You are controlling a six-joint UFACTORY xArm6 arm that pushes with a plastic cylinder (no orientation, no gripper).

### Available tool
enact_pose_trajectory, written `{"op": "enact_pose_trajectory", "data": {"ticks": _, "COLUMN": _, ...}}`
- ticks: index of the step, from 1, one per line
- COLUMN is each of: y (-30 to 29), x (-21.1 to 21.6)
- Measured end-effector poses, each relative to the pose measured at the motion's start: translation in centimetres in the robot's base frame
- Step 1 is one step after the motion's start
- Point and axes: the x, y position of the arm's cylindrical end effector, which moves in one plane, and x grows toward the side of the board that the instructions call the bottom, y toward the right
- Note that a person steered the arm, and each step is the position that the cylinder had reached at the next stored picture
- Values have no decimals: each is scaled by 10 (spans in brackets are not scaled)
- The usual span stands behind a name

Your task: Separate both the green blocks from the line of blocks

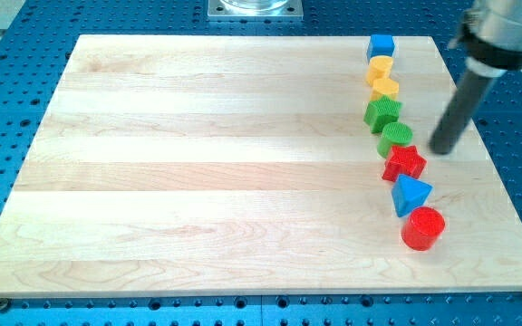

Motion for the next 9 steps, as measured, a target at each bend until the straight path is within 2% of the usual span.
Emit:
{"op": "enact_pose_trajectory", "data": {"ticks": 3, "y": -183, "x": 2}}
{"op": "enact_pose_trajectory", "data": {"ticks": 5, "y": -51, "x": -6}}
{"op": "enact_pose_trajectory", "data": {"ticks": 6, "y": -13, "x": -41}}
{"op": "enact_pose_trajectory", "data": {"ticks": 7, "y": -11, "x": -44}}
{"op": "enact_pose_trajectory", "data": {"ticks": 8, "y": 19, "x": -64}}
{"op": "enact_pose_trajectory", "data": {"ticks": 9, "y": -16, "x": -65}}
